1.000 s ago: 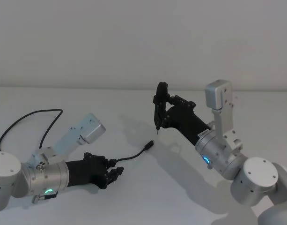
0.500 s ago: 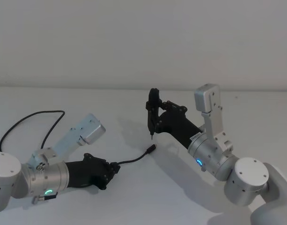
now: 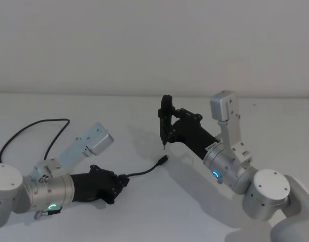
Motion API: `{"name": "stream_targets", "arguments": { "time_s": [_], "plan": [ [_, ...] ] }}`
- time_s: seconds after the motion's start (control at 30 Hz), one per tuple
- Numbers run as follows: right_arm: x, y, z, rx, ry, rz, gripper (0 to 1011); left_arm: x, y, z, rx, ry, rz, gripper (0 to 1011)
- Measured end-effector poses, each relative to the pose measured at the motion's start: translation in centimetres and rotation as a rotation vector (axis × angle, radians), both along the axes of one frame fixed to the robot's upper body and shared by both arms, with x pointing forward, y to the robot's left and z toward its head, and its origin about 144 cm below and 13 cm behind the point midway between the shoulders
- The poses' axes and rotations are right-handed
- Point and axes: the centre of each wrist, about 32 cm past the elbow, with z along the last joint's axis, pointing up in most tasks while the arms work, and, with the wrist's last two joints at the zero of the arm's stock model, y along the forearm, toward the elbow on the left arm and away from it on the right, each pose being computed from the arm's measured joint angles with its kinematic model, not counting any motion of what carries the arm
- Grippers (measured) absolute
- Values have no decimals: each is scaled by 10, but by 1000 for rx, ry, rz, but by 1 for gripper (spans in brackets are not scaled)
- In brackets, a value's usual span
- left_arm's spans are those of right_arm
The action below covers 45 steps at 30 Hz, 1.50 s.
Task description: Pick up the data cable with the one hand.
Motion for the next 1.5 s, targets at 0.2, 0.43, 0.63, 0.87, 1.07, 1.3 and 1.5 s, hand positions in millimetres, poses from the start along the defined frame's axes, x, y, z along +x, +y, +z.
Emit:
{"name": "stream_targets", "arguments": {
  "time_s": [0.2, 0.43, 0.63, 0.87, 1.07, 1.3, 1.5],
  "plan": [
    [-1, -4, 0, 0, -4, -7, 275, 0, 0, 0, 0, 0, 0, 42],
    [-3, -8, -1, -4, -6, -11, 274, 0, 0, 0, 0, 0, 0, 42],
    [-5, -11, -1, -7, -5, -13, 275, 0, 0, 0, 0, 0, 0, 42],
    [-7, -13, -1, -10, -2, -15, 275, 0, 0, 0, 0, 0, 0, 41],
    [-9, -15, 0, -14, 1, -15, 275, 0, 0, 0, 0, 0, 0, 42],
    [-11, -18, 0, -20, 9, -15, 274, 0, 0, 0, 0, 0, 0, 42],
    [-13, -19, 0, -25, 16, -7, 275, 0, 0, 0, 0, 0, 0, 42]
  ]
}}
